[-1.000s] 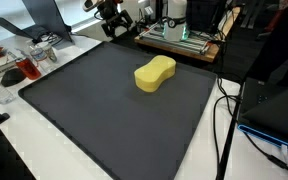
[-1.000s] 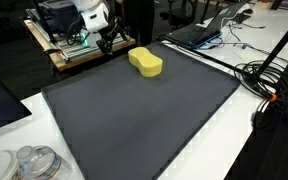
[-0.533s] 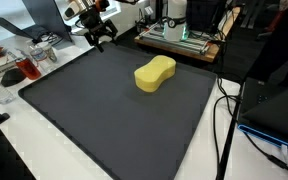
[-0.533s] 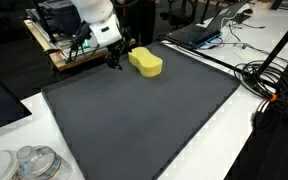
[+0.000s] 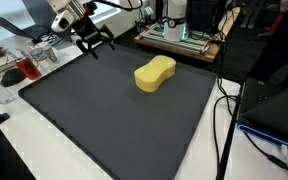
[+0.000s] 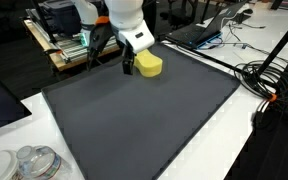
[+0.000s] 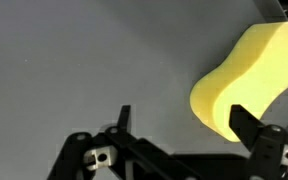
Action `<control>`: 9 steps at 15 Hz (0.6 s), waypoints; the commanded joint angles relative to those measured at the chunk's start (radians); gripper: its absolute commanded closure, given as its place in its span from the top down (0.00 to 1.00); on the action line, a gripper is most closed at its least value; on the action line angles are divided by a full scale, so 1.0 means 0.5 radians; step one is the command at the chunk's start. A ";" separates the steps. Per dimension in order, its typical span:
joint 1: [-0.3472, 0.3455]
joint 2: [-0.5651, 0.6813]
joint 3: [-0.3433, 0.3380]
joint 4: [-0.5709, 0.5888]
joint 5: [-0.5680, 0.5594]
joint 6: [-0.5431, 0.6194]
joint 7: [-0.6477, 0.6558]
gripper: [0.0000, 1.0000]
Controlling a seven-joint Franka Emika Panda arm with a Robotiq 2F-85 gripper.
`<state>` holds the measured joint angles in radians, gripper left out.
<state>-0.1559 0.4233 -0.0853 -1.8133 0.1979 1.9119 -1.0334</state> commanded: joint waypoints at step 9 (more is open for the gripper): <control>0.130 0.228 0.284 0.399 -0.408 -0.157 -0.171 1.00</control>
<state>-0.1061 0.5136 0.0315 -1.6612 0.0335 1.8601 -1.0748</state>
